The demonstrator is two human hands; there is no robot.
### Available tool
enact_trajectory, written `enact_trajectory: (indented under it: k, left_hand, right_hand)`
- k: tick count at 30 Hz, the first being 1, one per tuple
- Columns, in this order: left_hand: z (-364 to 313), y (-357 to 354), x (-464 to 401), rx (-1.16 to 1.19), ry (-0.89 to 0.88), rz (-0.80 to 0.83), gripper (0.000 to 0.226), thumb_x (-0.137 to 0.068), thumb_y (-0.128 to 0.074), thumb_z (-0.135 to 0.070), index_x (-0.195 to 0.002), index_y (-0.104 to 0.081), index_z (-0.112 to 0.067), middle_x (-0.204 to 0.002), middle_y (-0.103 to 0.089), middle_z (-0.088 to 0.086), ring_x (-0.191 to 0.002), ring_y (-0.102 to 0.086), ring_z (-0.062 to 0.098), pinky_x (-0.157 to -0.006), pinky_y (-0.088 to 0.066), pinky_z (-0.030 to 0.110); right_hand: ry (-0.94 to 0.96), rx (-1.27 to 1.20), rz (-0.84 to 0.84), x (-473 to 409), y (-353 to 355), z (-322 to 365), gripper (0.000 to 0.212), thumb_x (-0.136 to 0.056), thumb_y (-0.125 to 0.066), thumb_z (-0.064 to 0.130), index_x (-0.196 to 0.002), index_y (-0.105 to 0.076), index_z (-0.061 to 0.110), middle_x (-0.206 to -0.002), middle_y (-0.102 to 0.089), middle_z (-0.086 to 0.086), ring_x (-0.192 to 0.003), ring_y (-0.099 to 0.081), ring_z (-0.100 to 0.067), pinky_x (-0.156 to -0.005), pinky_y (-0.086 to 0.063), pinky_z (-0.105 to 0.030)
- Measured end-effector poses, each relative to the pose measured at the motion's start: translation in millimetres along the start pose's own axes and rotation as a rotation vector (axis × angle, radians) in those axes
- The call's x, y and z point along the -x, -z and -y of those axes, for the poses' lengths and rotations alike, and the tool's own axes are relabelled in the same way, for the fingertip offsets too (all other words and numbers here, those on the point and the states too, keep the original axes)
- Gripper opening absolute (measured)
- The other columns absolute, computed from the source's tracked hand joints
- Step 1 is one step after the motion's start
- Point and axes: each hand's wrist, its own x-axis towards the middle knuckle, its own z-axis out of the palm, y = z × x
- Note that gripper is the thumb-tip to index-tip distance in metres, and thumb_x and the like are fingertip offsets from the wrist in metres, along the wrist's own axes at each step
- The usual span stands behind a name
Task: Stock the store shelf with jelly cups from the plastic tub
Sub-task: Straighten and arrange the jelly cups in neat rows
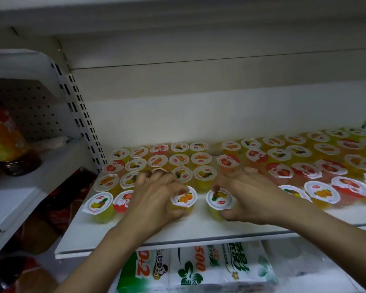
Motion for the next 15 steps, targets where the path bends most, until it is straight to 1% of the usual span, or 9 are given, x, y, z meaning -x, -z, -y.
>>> enact_trajectory:
  k: [2,6,9,12,15]
  left_hand:
    - [-1,-3,1,-0.003,0.007,-0.032,0.043,-0.058,-0.065,-0.060,-0.095,-0.068,-0.038,-0.097,-0.063,-0.018,-0.098,-0.058,0.014,-0.080,-0.022,0.032]
    - [-4,-5,2,0.002,0.031,-0.041,0.042,-0.060,-0.072,-0.059,-0.097,-0.068,-0.038,-0.100,-0.062,-0.018,-0.102,-0.056,0.014,-0.082,-0.023,0.033]
    - [-4,-6,3,0.015,0.046,-0.049,0.043,-0.062,-0.068,-0.061,-0.098,-0.067,-0.038,-0.102,-0.061,-0.018,-0.104,-0.055,0.014,-0.084,-0.024,0.034]
    - [-5,-4,5,-0.007,0.057,-0.030,0.050,-0.062,-0.057,-0.070,-0.101,-0.066,-0.040,-0.104,-0.060,-0.020,-0.107,-0.053,0.012,-0.087,-0.025,0.034]
    - [-11,6,3,0.054,0.085,-0.020,0.068,-0.061,-0.037,-0.086,-0.108,-0.064,-0.044,-0.109,-0.055,-0.025,-0.110,-0.045,0.003,-0.091,-0.023,0.032]
  right_hand:
    - [-0.018,0.039,-0.043,-4,-7,3,0.046,-0.082,-0.055,0.055,-0.122,-0.048,0.033,-0.118,-0.060,0.007,-0.108,-0.052,-0.018,-0.088,-0.035,-0.031]
    - [-0.061,0.080,-0.083,-10,-17,7,0.044,-0.084,-0.051,0.057,-0.118,-0.051,0.028,-0.112,-0.063,0.003,-0.103,-0.056,-0.020,-0.087,-0.037,-0.032]
    - [-0.051,0.109,-0.122,-13,-20,8,0.045,-0.085,-0.050,0.058,-0.116,-0.053,0.026,-0.109,-0.065,0.001,-0.100,-0.058,-0.022,-0.085,-0.037,-0.032]
    - [-0.036,0.130,-0.114,-13,-21,10,0.046,-0.084,-0.048,0.060,-0.114,-0.055,0.026,-0.106,-0.066,0.000,-0.098,-0.059,-0.024,-0.084,-0.038,-0.034]
    - [-0.033,0.131,-0.102,-7,-11,10,0.057,-0.082,-0.040,0.073,-0.116,-0.054,0.030,-0.106,-0.065,0.001,-0.094,-0.060,-0.023,-0.083,-0.039,-0.036]
